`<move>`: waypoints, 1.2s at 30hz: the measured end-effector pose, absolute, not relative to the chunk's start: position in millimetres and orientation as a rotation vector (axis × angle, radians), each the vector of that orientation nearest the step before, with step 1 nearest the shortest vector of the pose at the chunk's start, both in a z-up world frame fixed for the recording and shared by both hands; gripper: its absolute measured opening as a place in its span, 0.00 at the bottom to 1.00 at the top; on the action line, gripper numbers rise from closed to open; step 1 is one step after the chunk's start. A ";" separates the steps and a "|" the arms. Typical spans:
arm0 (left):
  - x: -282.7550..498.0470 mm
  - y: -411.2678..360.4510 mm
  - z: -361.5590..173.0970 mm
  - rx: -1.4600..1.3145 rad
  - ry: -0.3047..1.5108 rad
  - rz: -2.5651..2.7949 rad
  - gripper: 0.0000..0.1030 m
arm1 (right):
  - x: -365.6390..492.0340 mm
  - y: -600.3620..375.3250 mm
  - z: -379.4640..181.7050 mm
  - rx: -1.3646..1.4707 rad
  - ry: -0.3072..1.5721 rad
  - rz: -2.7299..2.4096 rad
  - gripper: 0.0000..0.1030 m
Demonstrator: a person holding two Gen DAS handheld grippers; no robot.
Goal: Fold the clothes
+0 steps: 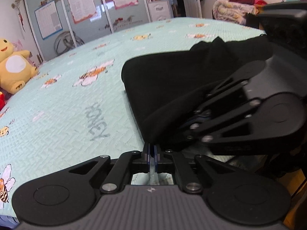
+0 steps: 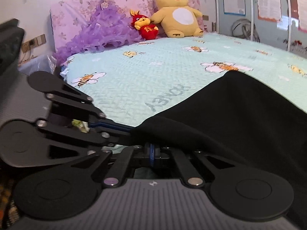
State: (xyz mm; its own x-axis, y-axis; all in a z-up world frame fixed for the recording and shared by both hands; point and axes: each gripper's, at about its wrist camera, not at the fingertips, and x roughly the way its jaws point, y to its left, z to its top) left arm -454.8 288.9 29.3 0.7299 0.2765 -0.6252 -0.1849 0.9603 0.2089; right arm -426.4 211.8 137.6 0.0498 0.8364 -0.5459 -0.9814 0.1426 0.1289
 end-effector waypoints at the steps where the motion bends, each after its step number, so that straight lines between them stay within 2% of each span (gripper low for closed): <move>1: -454.2 289.5 29.5 0.132 0.716 0.257 0.10 | -425.5 207.5 138.2 -0.298 0.589 1.435 0.02; 2: -455.6 290.5 31.6 0.118 0.716 0.258 0.12 | -424.5 201.5 139.7 -0.279 0.612 1.454 0.03; 6: -469.8 302.2 44.9 0.003 0.679 0.263 0.33 | -422.0 164.3 147.4 -0.244 0.656 1.469 0.03; 10: -475.6 303.4 67.1 -0.048 0.600 0.267 0.33 | -405.5 127.1 166.8 -0.133 0.653 1.402 0.03; 15: -444.9 293.6 83.9 0.006 0.566 0.205 0.33 | -359.4 100.7 187.0 0.054 0.677 1.243 0.05; 21: -415.9 290.4 70.7 0.029 0.621 0.155 0.33 | -357.1 96.5 184.7 -0.008 0.655 1.217 0.06; 24: -397.5 293.1 45.9 -0.012 0.735 0.044 0.35 | -348.2 106.0 174.9 0.025 0.696 1.195 0.06; 26: -395.9 289.6 35.4 0.016 0.735 0.013 0.35 | -334.1 106.1 155.7 -0.055 0.750 1.115 0.00; 27: -397.4 286.9 33.2 0.041 0.720 0.013 0.36 | -327.1 106.1 146.1 -0.094 0.776 1.073 0.00; 31: -395.4 291.8 38.4 0.008 0.724 0.047 0.49 | -313.5 89.2 144.2 -0.058 0.790 1.017 0.00; 34: -396.2 296.0 44.3 -0.047 0.718 0.072 0.49 | -306.4 79.7 147.8 -0.015 0.797 0.994 0.00; 36: -398.5 294.9 52.5 -0.080 0.707 0.075 0.49 | -303.4 75.7 150.2 0.036 0.795 0.987 0.04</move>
